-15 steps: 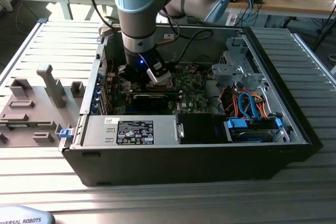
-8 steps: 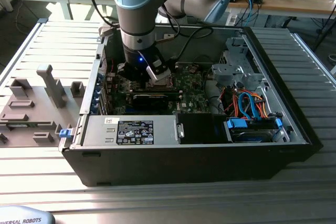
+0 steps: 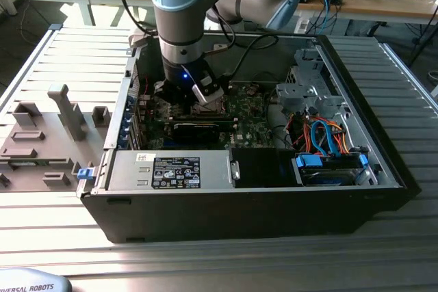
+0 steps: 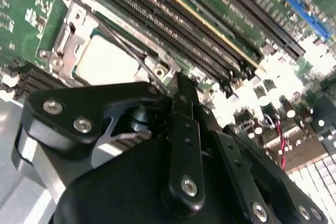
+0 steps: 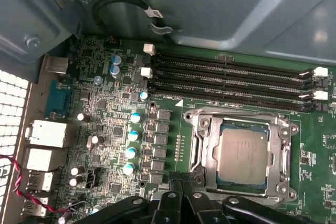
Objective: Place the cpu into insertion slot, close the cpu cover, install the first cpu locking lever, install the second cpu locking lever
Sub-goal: 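Install the second cpu locking lever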
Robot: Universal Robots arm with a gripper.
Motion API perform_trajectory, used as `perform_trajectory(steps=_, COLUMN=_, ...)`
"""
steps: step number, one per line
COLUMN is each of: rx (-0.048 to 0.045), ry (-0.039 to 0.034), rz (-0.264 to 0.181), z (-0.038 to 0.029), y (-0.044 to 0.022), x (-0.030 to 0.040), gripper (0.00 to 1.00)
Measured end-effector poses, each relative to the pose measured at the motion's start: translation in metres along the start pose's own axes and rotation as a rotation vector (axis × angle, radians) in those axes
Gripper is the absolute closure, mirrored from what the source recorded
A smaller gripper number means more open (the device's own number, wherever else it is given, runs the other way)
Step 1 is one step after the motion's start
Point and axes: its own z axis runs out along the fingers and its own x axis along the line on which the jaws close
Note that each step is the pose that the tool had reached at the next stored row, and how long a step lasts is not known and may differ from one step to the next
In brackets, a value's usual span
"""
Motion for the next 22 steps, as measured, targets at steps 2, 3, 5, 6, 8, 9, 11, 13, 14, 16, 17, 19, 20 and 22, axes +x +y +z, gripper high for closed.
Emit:
perform_trajectory(steps=2, rx=0.0007, ry=-0.0003, rz=0.0, z=-0.0128, y=0.0018, x=-0.0007, gripper=0.89)
perform_trajectory(steps=3, rx=0.0012, ry=-0.0002, rz=0.0, z=-0.0174, y=0.0025, x=-0.0009, gripper=0.89)
perform_trajectory(steps=5, rx=0.0047, ry=0.0002, rz=0.0, z=-0.0318, y=0.0046, x=-0.0016, gripper=0.89)
perform_trajectory(steps=6, rx=0.0084, ry=0.0006, rz=0.0, z=-0.0402, y=0.0058, x=-0.0019, gripper=0.89)
perform_trajectory(steps=8, rx=0.0247, ry=0.0026, rz=-0.001, z=-0.0495, y=0.0072, x=-0.0025, gripper=0.89)
perform_trajectory(steps=9, rx=0.0258, ry=0.0029, rz=-0.001, z=-0.0496, y=0.0072, x=-0.0025, gripper=0.89)
perform_trajectory(steps=11, rx=0.0261, ry=0.003, rz=-0.001, z=-0.0498, y=0.0065, x=-0.0024, gripper=0.89)
perform_trajectory(steps=13, rx=0.026, ry=0.0036, rz=-0.001, z=-0.0499, y=0.0036, x=-0.0067, gripper=0.89)
perform_trajectory(steps=14, rx=0.0258, ry=0.0046, rz=-0.001, z=-0.0499, y=0.0026, x=-0.011, gripper=0.89)
perform_trajectory(steps=16, rx=0.0255, ry=0.0071, rz=0.0, z=-0.0494, y=0.0006, x=-0.0218, gripper=0.89)
perform_trajectory(steps=17, rx=0.0253, ry=0.009, rz=0.0, z=-0.0493, y=-0.0006, x=-0.0283, gripper=0.89)
perform_trajectory(steps=19, rx=0.0251, ry=0.012, rz=0.0, z=-0.049, y=-0.003, x=-0.038, gripper=0.89)
perform_trajectory(steps=20, rx=0.0248, ry=0.0126, rz=0.0, z=-0.0488, y=-0.0044, x=-0.0388, gripper=0.89)
perform_trajectory(steps=22, rx=0.0252, ry=0.0122, rz=0.005, z=-0.0443, y=-0.0082, x=-0.0375, gripper=0.89)
